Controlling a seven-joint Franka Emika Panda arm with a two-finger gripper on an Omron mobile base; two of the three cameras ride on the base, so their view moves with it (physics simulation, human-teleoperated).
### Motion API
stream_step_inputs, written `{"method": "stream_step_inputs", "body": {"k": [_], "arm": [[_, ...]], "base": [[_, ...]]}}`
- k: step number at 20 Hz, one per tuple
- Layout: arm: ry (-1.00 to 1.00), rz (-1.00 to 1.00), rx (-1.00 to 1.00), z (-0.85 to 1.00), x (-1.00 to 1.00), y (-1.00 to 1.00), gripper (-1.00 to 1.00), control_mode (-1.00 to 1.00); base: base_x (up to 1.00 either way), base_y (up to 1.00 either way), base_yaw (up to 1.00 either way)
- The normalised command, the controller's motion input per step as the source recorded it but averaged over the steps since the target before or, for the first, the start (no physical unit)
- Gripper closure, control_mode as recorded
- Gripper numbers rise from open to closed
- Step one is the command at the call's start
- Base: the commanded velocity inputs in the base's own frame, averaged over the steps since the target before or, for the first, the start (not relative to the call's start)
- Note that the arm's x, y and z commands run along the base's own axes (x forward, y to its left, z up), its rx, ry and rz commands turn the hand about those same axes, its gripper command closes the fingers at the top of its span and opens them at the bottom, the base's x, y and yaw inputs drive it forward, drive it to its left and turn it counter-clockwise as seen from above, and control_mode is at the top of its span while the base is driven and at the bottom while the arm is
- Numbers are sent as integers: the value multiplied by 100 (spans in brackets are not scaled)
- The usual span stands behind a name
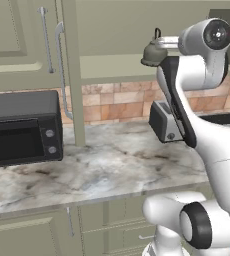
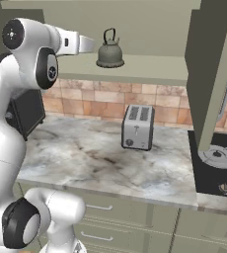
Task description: Open the cabinet, pick the kettle from the cabinet, and place it in the sink.
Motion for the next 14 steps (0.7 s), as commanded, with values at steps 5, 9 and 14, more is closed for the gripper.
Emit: {"method": "stream_step_inputs", "body": {"k": [5, 9, 14], "arm": [[3, 0, 1, -1, 30, -2, -100, -100], [0, 0, 0, -2, 20, 0, -100, -100], [0, 0, 0, 0, 22, 0, -100, -100]], "base": [[0, 0, 0], [0, 0, 0], [0, 0, 0]]}}
